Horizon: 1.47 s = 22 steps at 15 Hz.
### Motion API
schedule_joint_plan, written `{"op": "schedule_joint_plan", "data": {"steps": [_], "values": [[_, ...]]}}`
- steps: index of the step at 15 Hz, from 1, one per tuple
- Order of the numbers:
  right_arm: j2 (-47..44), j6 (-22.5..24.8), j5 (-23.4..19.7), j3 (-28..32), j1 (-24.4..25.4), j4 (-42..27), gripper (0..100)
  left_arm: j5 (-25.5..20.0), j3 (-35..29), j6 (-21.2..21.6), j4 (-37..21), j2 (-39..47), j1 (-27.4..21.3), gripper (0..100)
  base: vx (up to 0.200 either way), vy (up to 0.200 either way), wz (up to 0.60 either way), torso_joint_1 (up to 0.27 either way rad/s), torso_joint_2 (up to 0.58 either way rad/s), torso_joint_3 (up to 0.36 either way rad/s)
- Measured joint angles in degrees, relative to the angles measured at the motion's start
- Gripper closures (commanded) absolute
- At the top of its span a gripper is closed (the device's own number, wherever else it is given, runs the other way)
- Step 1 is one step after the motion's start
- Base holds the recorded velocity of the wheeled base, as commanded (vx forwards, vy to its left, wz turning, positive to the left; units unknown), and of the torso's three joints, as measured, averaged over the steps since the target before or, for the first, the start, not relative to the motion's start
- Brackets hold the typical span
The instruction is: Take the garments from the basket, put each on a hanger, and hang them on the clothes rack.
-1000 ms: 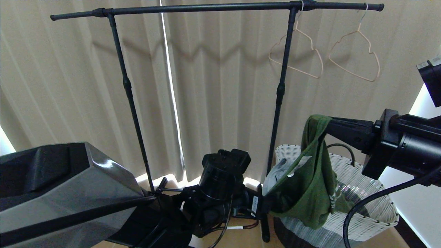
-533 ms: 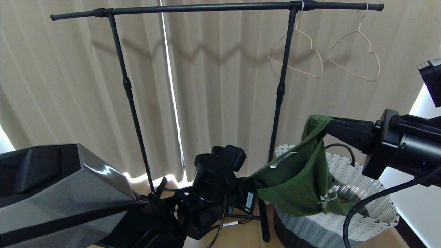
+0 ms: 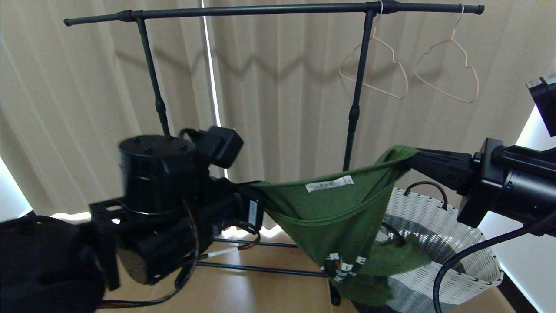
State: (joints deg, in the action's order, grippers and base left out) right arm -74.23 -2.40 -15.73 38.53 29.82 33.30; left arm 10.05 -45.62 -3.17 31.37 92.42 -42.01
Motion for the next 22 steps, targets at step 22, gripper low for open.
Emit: {"op": "schedule_joint_plan", "data": {"steps": [22], "values": [[-4.99, 0.11, 0.05, 6.97, -9.01, 3.61, 100, -1.71, -22.85, -3.50, -24.31, -9.75, 4.45, 100, 0.000, 0.000, 0.00, 0.000, 0.00, 0.000]]}}
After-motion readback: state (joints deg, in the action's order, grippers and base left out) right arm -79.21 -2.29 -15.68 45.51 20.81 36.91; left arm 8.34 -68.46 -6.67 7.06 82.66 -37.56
